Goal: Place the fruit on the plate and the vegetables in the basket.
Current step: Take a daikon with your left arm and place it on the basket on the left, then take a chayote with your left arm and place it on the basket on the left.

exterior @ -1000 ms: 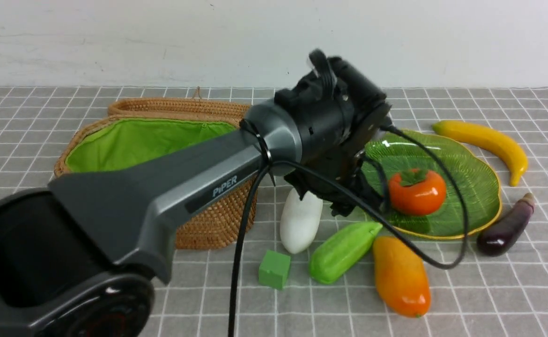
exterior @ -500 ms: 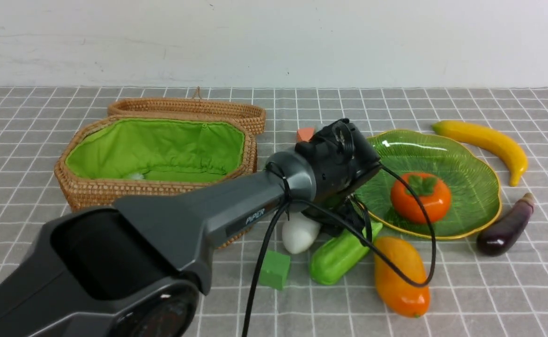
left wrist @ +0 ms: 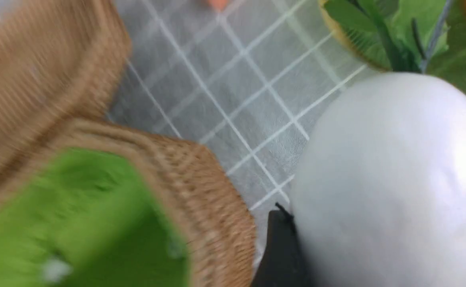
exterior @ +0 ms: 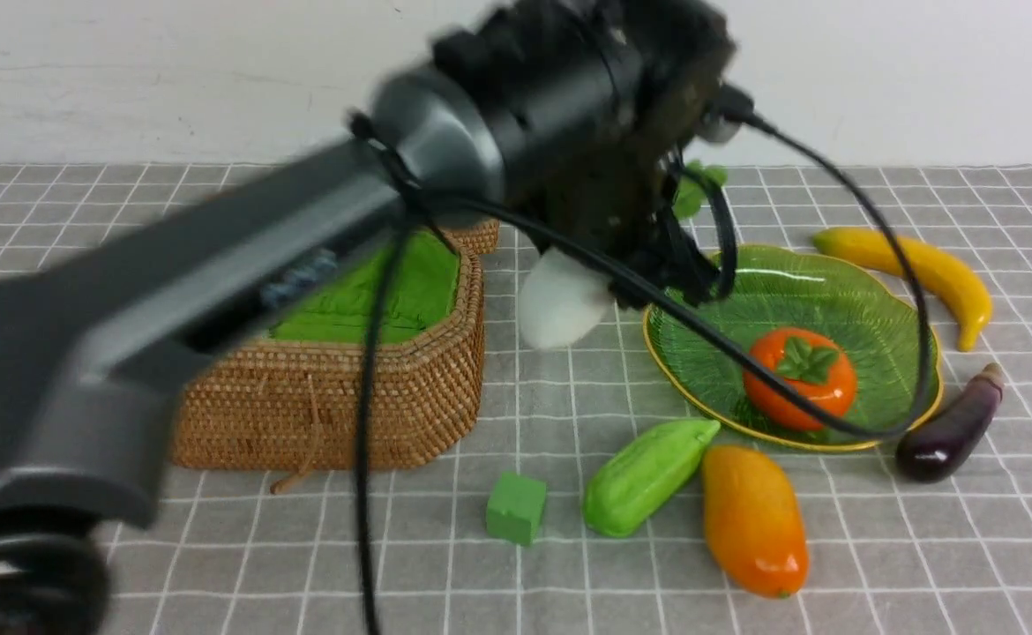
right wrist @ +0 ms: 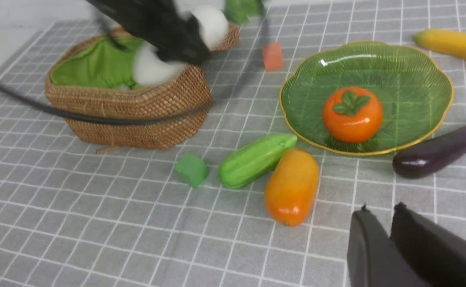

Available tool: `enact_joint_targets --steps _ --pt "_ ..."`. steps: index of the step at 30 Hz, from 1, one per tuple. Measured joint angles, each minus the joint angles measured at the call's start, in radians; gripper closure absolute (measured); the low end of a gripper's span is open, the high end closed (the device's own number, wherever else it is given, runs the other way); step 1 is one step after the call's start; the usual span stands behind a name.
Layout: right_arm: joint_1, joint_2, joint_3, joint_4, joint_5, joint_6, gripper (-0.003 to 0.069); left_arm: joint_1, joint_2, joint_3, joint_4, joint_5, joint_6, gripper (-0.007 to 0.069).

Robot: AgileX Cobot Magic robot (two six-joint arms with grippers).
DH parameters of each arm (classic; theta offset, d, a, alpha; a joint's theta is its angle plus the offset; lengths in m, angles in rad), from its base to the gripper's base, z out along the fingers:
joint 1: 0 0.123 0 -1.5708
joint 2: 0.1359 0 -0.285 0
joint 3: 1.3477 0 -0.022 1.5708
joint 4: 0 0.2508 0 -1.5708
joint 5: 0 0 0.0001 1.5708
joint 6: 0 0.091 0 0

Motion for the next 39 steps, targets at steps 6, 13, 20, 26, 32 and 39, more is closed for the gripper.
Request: enact_joint_targets --steps 6,13,20,26,32,39 --pt "0.0 0.0 0.0 0.0 -0.011 -0.005 0.0562 0.198 -0.21 0.201 -0.027 0.007 0.373 0.0123" --pt "0.0 0.0 0.0 0.0 -0.005 -0.023 0.0562 0.414 -0.188 0.418 -0.091 -0.128 0.823 0.0123" --pt "0.0 0.0 0.0 0.015 0.0 -0.025 0.0561 0.455 -0.146 0.451 -0.092 -0.238 0.685 -0.0008" --pt "0.0 0.0 0.0 0.017 0.0 -0.026 0.0557 0.452 -0.182 0.451 -0.126 -0.201 0.513 -0.0023" --pt "0.0 0.0 -0.02 0.017 0.014 -0.026 0.0552 0.275 -0.23 0.447 -0.425 -0.149 0.308 0.0251" --pt "0.0 0.0 -0.042 0.025 0.054 -0.026 0.055 0.061 -0.067 0.447 -0.533 -0.231 0.297 0.0311"
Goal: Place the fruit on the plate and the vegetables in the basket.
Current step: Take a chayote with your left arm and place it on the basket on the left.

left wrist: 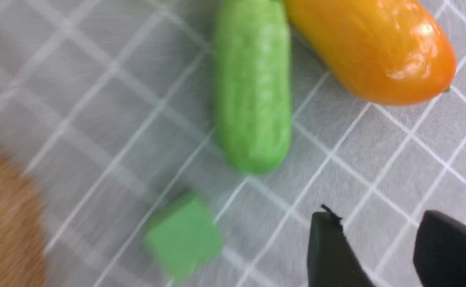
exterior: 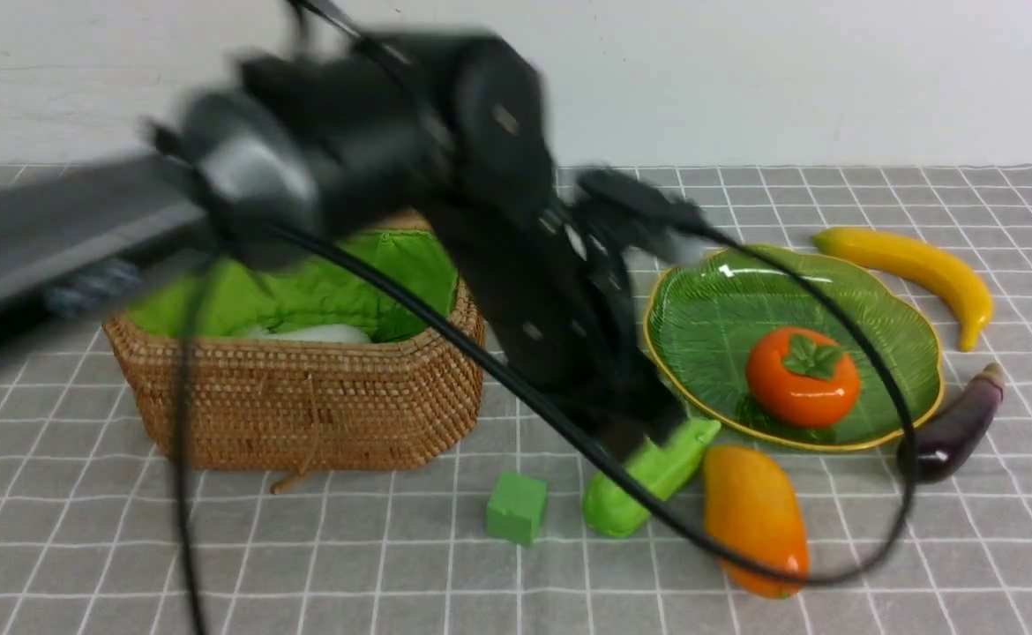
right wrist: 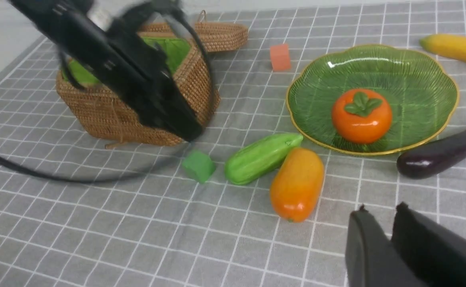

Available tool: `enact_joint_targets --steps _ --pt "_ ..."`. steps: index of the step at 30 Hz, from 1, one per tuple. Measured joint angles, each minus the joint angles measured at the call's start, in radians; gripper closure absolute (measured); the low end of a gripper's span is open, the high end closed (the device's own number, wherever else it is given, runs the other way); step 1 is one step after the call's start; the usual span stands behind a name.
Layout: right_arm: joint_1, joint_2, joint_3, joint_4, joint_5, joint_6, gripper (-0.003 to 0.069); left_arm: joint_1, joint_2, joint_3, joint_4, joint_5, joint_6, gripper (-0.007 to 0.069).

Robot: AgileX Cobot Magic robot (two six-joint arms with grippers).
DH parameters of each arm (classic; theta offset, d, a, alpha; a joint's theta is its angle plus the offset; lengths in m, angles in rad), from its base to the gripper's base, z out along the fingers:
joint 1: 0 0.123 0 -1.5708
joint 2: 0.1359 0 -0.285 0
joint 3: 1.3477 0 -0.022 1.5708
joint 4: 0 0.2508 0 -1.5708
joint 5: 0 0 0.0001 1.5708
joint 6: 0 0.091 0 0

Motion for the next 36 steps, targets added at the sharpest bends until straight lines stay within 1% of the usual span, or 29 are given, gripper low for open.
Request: enact_joint_targets --steps 1,2,3,7,9,13,14,15,16,19,23,26,27,28,31,32,34,35,36 --pt "0.0 0.0 0.0 0.01 0.01 0.0 0.055 -0.02 0.032 0.001 0.024 -0.036 0.005 0.0278" --pt "0.0 0.0 0.0 0.01 0.01 0.0 0.055 -0.023 0.044 0.002 0.033 -0.051 0.006 0.0272" --pt "0.0 0.0 -0.001 0.025 0.024 0.0 0.055 -0.041 0.086 0.003 0.076 -0.11 0.012 0.0208" --pt "0.0 0.0 -0.001 0.072 0.05 -0.009 0.0548 -0.046 0.145 0.003 0.148 -0.25 0.015 0.0081" --pt "0.0 0.0 -0.001 0.085 0.057 -0.02 0.0547 -0.043 0.166 0.003 0.16 -0.299 0.015 0.005" --pt "0.0 0.0 -0.001 0.098 0.062 -0.025 0.0547 -0.043 0.206 0.002 0.18 -0.341 0.015 0.0053" --pt "0.0 0.0 -0.001 0.102 0.064 -0.026 0.0545 -0.043 0.23 0.002 0.196 -0.347 0.015 0.0076" --pt "0.0 0.0 -0.001 0.102 0.064 -0.026 0.0545 -0.043 0.233 0.002 0.199 -0.348 0.015 0.0079" --pt "0.0 0.0 -0.001 0.102 0.066 -0.026 0.0544 -0.043 0.257 0.002 0.208 -0.349 0.015 0.012" --pt "0.0 0.0 -0.001 0.103 0.067 -0.026 0.0543 -0.043 0.267 -0.001 0.213 -0.356 0.015 0.0192" --pt "0.0 0.0 -0.001 0.116 0.067 -0.026 0.0543 -0.043 0.266 -0.004 0.223 -0.338 -0.023 0.0194" --pt "0.0 0.0 -0.001 0.12 0.067 -0.026 0.0543 -0.046 0.21 0.004 0.256 -0.222 -0.048 0.0194" --pt "0.0 0.0 -0.001 0.12 0.067 -0.026 0.0543 -0.046 0.21 0.005 0.257 -0.214 -0.048 0.0194" --pt "0.0 0.0 -0.001 0.12 0.066 -0.026 0.0543 -0.047 0.128 0.008 0.273 -0.144 -0.047 0.0194" --pt "0.0 0.0 -0.001 0.12 0.053 -0.026 0.0541 -0.05 0.012 0.008 0.298 -0.087 -0.017 0.0194" --pt "0.0 0.0 -0.001 0.12 0.032 -0.026 0.054 -0.049 -0.084 0.004 0.332 -0.054 0.025 0.0194" --pt "0.0 0.0 -0.001 0.12 0.006 -0.032 0.054 -0.027 -0.178 0.0 0.379 -0.016 0.097 0.0194" --pt "0.0 0.0 -0.001 0.12 0.0 -0.034 0.054 -0.027 -0.187 -0.001 0.383 -0.011 0.105 0.0194" --pt "0.0 0.0 -0.001 0.119 -0.024 -0.045 0.054 0.017 -0.238 -0.001 0.412 0.023 0.176 0.0194"
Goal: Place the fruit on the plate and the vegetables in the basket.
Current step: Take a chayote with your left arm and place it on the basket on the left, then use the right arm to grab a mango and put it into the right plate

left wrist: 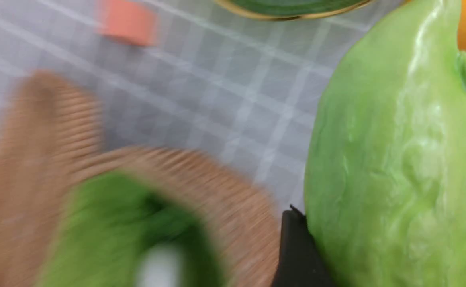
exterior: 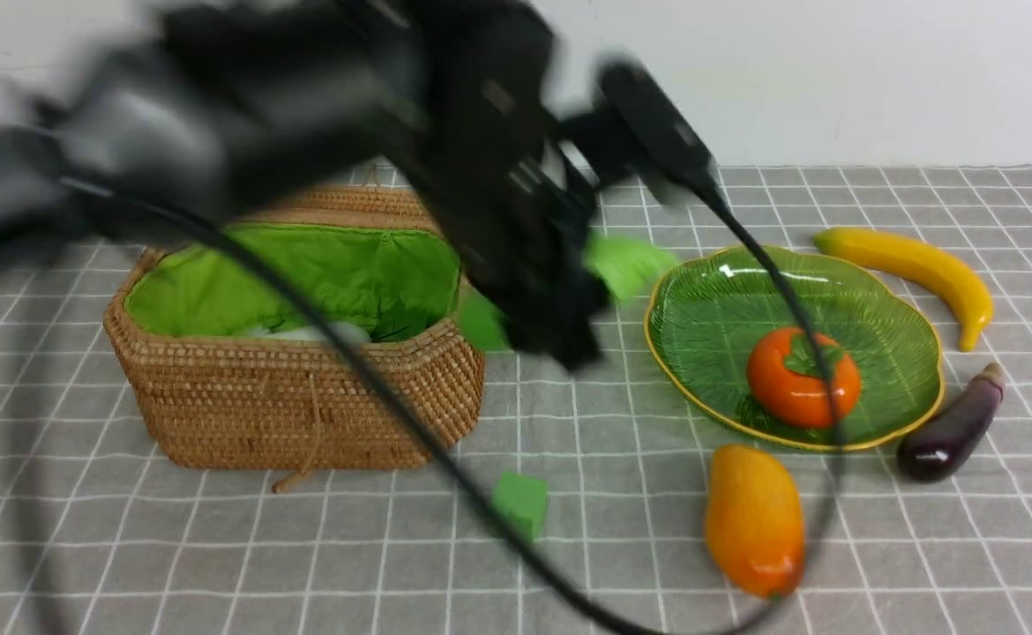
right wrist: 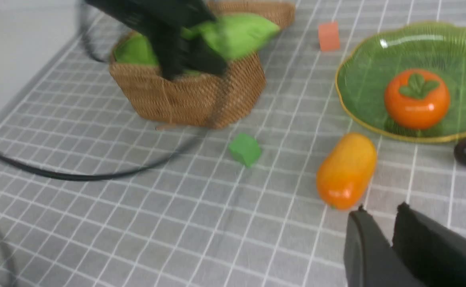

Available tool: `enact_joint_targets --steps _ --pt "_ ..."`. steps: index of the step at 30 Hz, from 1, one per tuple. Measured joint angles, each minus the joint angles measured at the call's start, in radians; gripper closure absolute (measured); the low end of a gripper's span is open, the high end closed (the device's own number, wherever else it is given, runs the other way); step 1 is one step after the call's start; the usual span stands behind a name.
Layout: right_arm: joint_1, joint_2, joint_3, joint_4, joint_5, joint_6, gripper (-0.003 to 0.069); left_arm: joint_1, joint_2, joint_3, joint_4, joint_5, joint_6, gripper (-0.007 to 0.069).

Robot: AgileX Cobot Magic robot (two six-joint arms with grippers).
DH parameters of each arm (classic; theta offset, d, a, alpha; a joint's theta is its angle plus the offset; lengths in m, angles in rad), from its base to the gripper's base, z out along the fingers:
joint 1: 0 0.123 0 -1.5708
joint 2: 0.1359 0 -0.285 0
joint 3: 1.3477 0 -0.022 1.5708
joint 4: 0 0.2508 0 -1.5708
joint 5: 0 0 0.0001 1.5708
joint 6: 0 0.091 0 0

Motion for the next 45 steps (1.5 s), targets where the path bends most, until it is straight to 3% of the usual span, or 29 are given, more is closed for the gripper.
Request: enact_joint_targets --steps 6,9,11,15,18,20,21,23,27,28,29,30,37,41,45 --pt "0.001 0.0 0.0 -0.002 -0.043 -0.027 0.0538 0.255 0.004 0.0 0.002 0.05 0.252 0.0194" --pt "0.002 0.0 0.0 -0.002 -0.043 -0.029 0.0536 0.329 0.068 0.003 -0.034 0.028 0.317 0.0193" --pt "0.002 0.0 0.0 -0.002 -0.043 -0.029 0.0536 0.347 0.1 0.003 -0.033 0.006 0.322 0.0156" --pt "0.002 0.002 0.0 -0.005 -0.044 -0.03 0.0536 0.354 0.142 0.004 -0.001 -0.024 0.263 -0.0014" --pt "0.002 0.013 0.0 -0.008 -0.044 -0.03 0.0536 0.354 0.139 0.004 0.002 -0.023 0.186 -0.0038" --pt "0.002 0.058 -0.001 -0.026 -0.044 -0.03 0.0536 0.354 0.116 0.004 -0.018 -0.005 0.073 -0.0031" --pt "0.002 0.11 -0.002 -0.033 -0.044 -0.03 0.0533 0.354 0.083 0.005 -0.052 0.007 -0.018 0.0013" --pt "0.002 0.15 -0.004 -0.035 -0.044 -0.03 0.0533 0.352 0.055 0.005 -0.079 0.013 -0.071 0.0058" --pt "0.002 0.378 -0.037 -0.036 -0.039 -0.03 0.053 0.315 -0.149 0.01 -0.167 0.054 -0.241 0.0416" --pt "0.002 0.389 -0.04 -0.036 -0.039 -0.03 0.053 0.312 -0.161 0.01 -0.167 0.054 -0.241 0.0416" --pt "0.002 0.483 -0.059 -0.036 -0.034 -0.03 0.0524 0.288 -0.259 0.031 -0.188 0.06 -0.27 0.0557" --pt "0.002 0.541 -0.07 -0.033 -0.029 -0.03 0.0519 0.273 -0.322 0.056 -0.204 0.061 -0.282 0.0617" --pt "0.003 0.887 -0.087 0.005 -0.039 -0.019 0.0428 0.221 -0.76 0.406 -0.26 -0.027 -0.34 0.0638" --pt "-0.004 1.075 -0.087 0.009 -0.163 0.049 0.0286 0.22 -1.082 0.71 -0.297 -0.161 -0.342 0.0638" --pt "-0.019 1.172 -0.087 0.009 -0.282 0.129 0.0171 0.22 -1.245 0.862 -0.333 -0.229 -0.341 0.0638"
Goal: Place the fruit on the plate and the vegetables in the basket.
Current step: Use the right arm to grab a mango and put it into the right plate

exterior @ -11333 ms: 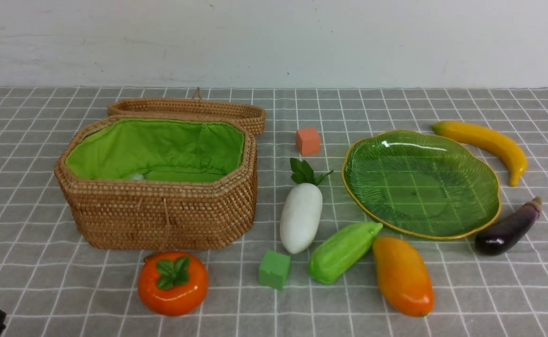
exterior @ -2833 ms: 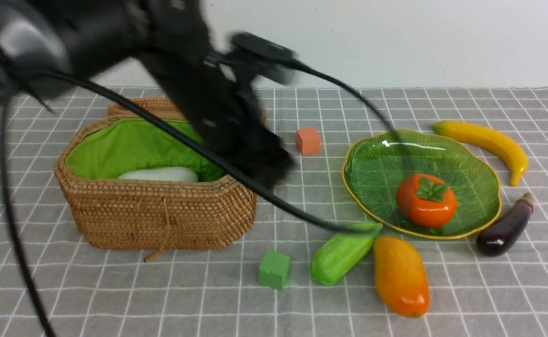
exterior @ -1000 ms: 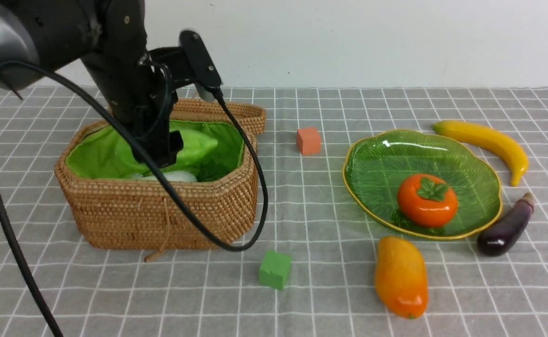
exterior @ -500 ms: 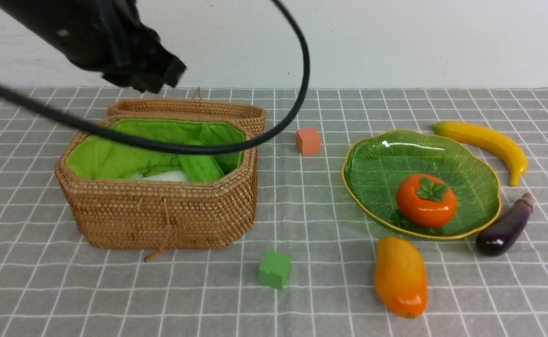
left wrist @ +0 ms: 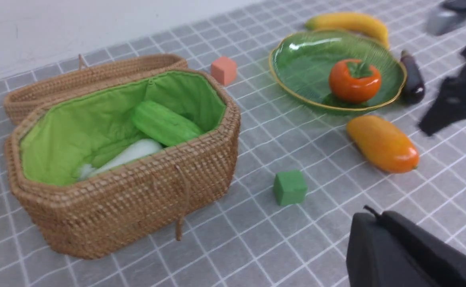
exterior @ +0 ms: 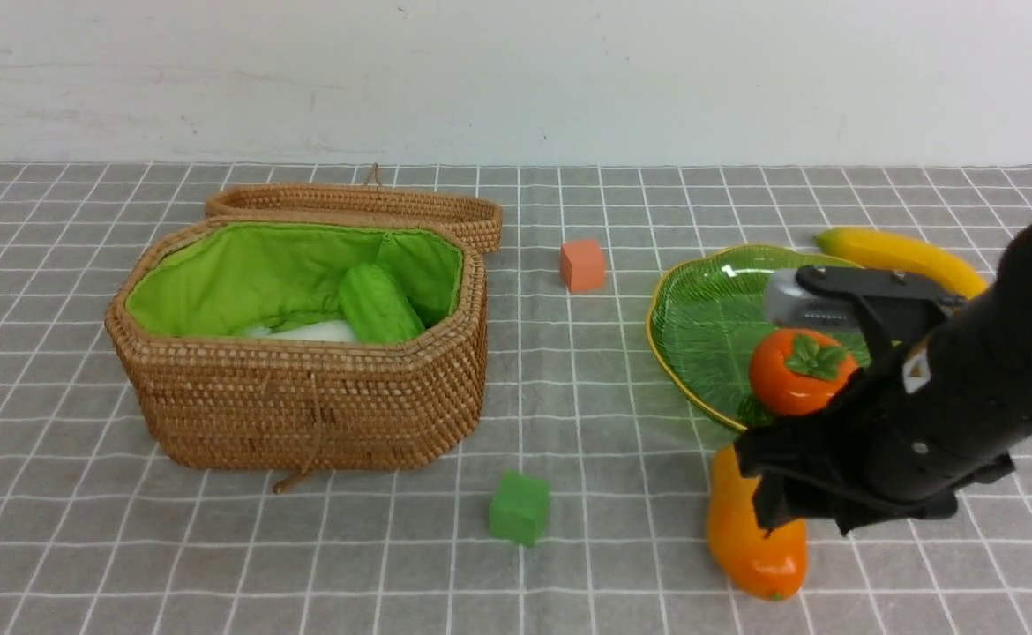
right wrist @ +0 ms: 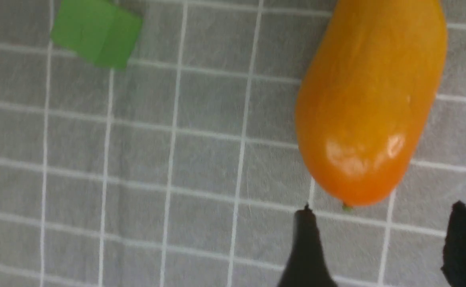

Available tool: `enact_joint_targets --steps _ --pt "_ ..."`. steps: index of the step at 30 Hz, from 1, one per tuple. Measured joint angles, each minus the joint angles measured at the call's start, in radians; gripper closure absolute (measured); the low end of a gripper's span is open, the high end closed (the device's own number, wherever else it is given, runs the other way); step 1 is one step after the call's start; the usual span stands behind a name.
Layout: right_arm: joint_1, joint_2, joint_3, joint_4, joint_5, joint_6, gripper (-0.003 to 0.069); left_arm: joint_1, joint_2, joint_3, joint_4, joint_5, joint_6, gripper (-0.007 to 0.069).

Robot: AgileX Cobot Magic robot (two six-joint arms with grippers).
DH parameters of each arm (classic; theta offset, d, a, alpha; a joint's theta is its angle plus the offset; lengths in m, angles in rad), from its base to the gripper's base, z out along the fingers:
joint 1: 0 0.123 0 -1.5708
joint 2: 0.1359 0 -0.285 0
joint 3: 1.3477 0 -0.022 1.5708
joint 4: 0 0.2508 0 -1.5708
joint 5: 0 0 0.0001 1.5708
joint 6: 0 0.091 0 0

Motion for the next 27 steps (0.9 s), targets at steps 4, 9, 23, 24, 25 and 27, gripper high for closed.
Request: enact_joint_targets --steps 4,9,23,24,25,27 --pt "-0.013 0.096 -0.003 -0.006 -0.094 0.051 0.0072 0.0 -0.073 0.054 -0.08 -0.023 0.013 0.0638" --pt "-0.044 0.221 -0.039 -0.011 -0.151 0.068 0.0025 0.0 -0.09 0.057 -0.169 -0.033 0.062 0.0638" --pt "-0.056 0.306 -0.119 0.02 0.005 -0.043 0.0088 0.0 -0.09 0.058 -0.258 -0.033 0.12 0.0638" --pt "-0.056 0.281 -0.127 0.035 0.031 -0.06 0.0088 0.0 -0.09 0.058 -0.275 -0.045 0.135 0.0638" --pt "-0.056 0.25 -0.142 0.046 0.045 -0.071 0.0088 0.0 -0.09 0.058 -0.294 -0.06 0.152 0.0638" --pt "-0.057 0.199 -0.186 0.052 0.037 -0.087 0.0088 0.0 -0.09 0.058 -0.334 -0.089 0.193 0.0638"
